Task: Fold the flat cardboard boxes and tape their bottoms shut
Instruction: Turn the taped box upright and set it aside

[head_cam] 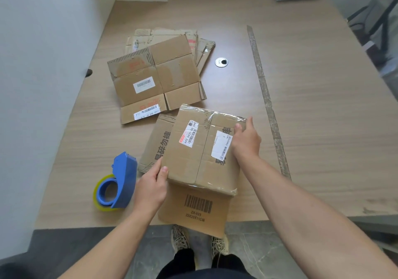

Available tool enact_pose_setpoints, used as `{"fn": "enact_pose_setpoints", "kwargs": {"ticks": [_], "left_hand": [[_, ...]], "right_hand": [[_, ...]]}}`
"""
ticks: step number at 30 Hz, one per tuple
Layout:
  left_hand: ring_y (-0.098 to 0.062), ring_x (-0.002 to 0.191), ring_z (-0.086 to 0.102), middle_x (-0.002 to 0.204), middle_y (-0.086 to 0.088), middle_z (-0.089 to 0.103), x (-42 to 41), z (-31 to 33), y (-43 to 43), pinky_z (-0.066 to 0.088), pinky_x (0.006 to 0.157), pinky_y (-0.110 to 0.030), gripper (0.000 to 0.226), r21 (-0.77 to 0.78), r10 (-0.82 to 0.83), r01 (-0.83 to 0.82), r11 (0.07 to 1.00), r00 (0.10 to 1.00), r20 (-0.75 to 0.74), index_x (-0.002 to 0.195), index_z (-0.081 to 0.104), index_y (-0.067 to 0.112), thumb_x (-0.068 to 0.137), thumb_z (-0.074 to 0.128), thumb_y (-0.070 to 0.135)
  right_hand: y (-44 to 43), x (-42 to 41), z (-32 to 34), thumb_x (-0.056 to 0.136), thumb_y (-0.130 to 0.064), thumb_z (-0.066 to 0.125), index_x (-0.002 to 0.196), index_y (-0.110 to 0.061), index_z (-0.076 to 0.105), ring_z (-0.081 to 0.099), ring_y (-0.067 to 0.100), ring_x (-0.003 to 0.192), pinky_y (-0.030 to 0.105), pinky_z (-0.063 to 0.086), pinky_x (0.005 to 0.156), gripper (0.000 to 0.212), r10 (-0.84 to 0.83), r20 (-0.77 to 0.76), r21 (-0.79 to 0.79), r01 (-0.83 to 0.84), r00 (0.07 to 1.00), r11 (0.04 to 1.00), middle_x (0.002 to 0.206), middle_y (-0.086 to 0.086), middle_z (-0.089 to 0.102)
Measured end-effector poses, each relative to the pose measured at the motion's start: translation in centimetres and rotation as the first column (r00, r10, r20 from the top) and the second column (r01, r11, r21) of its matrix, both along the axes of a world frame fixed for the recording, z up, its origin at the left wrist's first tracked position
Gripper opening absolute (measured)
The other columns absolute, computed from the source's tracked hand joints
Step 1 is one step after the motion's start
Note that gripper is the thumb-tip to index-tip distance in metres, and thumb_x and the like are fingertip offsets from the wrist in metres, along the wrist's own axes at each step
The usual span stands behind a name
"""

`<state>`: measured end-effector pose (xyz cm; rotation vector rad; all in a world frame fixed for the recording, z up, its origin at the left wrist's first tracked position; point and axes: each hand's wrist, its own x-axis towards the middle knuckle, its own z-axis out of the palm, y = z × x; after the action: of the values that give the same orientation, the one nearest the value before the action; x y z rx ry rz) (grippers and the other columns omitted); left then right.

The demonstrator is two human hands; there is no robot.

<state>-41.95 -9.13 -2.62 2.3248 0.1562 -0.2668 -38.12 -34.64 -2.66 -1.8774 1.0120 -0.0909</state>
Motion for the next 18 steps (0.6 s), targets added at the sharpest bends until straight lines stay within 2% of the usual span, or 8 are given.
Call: {"fn": "enact_pose_setpoints", "kwargs": {"ticks": [3,5,7,8,10,12,13,18], "left_hand": [[-0.008,0.128,0.051,0.133,0.013,0.061,-0.1,0.7,0.0,0.037,0.097,-0.018,0.039,-0.003,-0.059,0.058,0.998,0.998,-0.03,0.139,0.056,0.027,0.101,0.053,0.033],[-0.007,0.126,0.054,0.13,0.015,0.063,-0.2,1.2,0.1,0.043,0.099,-0.022,0.041,0.022,-0.16,0.162,0.987,0.984,-0.075,0.139,0.057,0.028,0.099,0.054,0.036],[-0.005,0.115,0.061,0.117,0.02,0.068,0.5,1.8,0.4,0.048,0.091,-0.022,0.032,0.031,-0.253,0.257,0.966,0.961,-0.11,0.128,0.064,0.033,0.097,0.057,0.037],[-0.004,0.111,0.062,0.114,0.021,0.069,1.4,2.2,0.4,0.05,0.09,-0.023,0.027,0.021,-0.285,0.29,0.957,0.95,-0.128,0.122,0.065,0.036,0.096,0.058,0.038],[-0.009,0.119,0.06,0.127,0.012,0.065,3.9,2.7,-0.3,0.049,0.1,-0.034,0.039,-0.01,-0.279,0.28,0.96,0.951,-0.134,0.133,0.059,0.032,0.094,0.061,0.039],[-0.019,0.131,0.051,0.143,0.0,0.054,7.0,3.3,-1.7,0.042,0.109,-0.041,0.06,0.0,-0.198,0.199,0.98,0.974,-0.115,0.147,0.044,0.024,0.093,0.063,0.041],[-0.02,0.134,0.047,0.147,-0.002,0.05,8.6,3.4,-2.6,0.039,0.111,-0.041,0.065,-0.001,-0.175,0.175,0.984,0.98,-0.094,0.15,0.039,0.023,0.093,0.063,0.042],[-0.016,0.142,0.034,0.154,0.0,0.041,14.6,2.9,-7.4,0.021,0.113,-0.024,0.055,0.144,-0.393,0.384,0.912,0.919,0.038,0.15,0.04,0.017,0.099,0.056,0.028]], "right_hand": [[-0.7,0.6,0.5,0.104,-0.028,0.047,0.138,-0.01,0.052,0.054,0.035,0.119,0.036,0.042,0.093,0.039,-0.041,-0.003,-0.071,0.041,0.999,0.997,0.123,0.015,0.066],[-1.5,1.0,0.7,0.103,-0.028,0.048,0.106,-0.014,0.067,0.057,0.035,0.104,0.038,0.043,0.077,0.024,-0.054,0.003,-0.076,0.054,0.999,0.996,0.107,0.014,0.068],[-2.4,1.6,1.0,0.101,-0.032,0.049,0.083,-0.014,0.059,0.053,0.032,0.086,0.035,0.035,0.064,0.028,-0.003,-0.047,-0.121,-0.002,0.999,0.993,0.095,0.012,0.066],[-2.9,2.1,1.2,0.1,-0.036,0.049,0.084,-0.013,0.06,0.053,0.031,0.085,0.033,0.035,0.066,0.029,0.03,-0.092,-0.143,-0.043,0.995,0.989,0.098,0.012,0.067],[-3.6,3.2,1.5,0.098,-0.048,0.048,0.107,-0.015,0.066,0.057,0.033,0.101,0.036,0.043,0.08,0.038,0.071,-0.144,-0.128,-0.09,0.987,0.988,0.119,0.014,0.065],[-3.4,3.8,1.7,0.095,-0.058,0.047,0.138,-0.017,0.052,0.051,0.033,0.125,0.041,0.041,0.098,0.059,0.085,-0.155,-0.06,-0.096,0.984,0.994,0.139,0.012,0.055],[-3.0,3.9,1.5,0.096,-0.058,0.046,0.142,-0.018,0.047,0.048,0.033,0.129,0.041,0.039,0.101,0.061,0.1,-0.147,-0.052,-0.108,0.984,0.993,0.141,0.012,0.053],[-1.7,3.5,-0.4,0.1,-0.047,0.048,0.117,-0.011,0.061,0.054,0.027,0.111,0.03,0.033,0.081,0.042,0.119,-0.03,-0.161,-0.122,0.992,0.979,0.12,0.012,0.061]]}}
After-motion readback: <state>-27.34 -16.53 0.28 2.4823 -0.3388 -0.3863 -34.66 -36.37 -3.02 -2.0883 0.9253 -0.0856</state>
